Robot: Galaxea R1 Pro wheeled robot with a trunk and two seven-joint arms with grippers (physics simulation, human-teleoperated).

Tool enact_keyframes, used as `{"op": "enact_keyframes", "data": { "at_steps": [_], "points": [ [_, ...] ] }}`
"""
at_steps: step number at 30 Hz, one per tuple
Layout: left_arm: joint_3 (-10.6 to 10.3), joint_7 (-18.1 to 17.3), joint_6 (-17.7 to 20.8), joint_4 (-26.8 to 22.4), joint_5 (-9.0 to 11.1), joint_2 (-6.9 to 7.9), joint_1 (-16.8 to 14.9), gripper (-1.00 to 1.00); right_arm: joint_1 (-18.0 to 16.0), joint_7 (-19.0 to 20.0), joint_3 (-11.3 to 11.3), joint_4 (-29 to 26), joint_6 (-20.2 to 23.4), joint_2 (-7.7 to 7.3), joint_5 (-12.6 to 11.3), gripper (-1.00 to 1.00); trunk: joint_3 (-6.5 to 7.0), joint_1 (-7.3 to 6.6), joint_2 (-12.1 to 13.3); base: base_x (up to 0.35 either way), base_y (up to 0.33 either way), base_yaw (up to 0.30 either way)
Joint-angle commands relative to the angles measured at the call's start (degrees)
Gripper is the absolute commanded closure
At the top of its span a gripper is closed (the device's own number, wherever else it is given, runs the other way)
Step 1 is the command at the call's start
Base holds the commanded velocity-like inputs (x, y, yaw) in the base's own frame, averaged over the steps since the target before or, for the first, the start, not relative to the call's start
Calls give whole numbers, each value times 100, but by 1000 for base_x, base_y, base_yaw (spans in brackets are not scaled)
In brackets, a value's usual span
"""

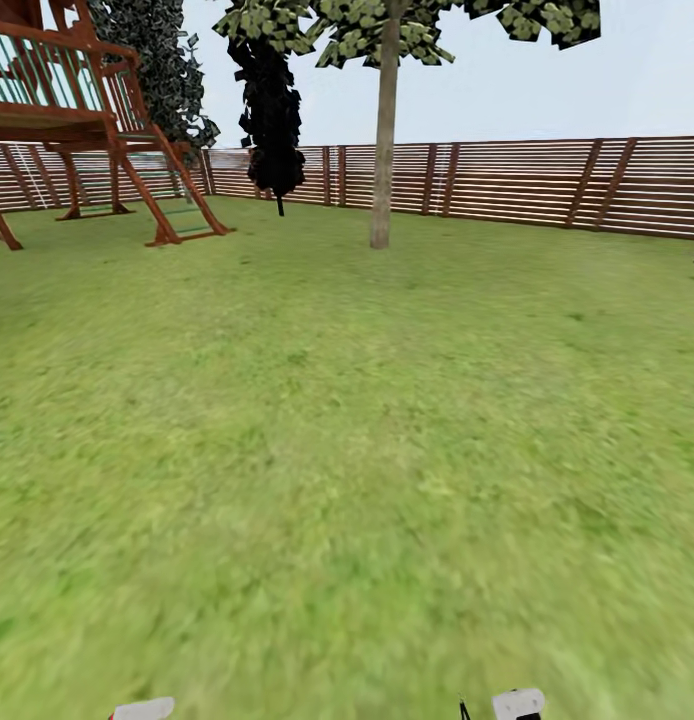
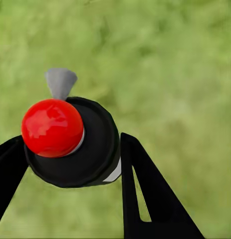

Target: In the garden, pick up the pesticide atomizer on the floor and spray pesticide onto both trees until each tree trunk is fully covered.

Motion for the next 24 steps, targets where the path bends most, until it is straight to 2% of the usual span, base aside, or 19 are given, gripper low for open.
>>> {"op": "enact_keyframes", "data": {
  "at_steps": [1,24],
  "points": [
    [1,0,-1,0,1,0,1,100,0,0,0,0,0,0,0,-100,0,0,0,338,103,0],
    [1,0,-4,0,-1,-1,-1,100,0,0,0,0,0,0,0,-100,0,0,0,338,103,0]
  ]
}}
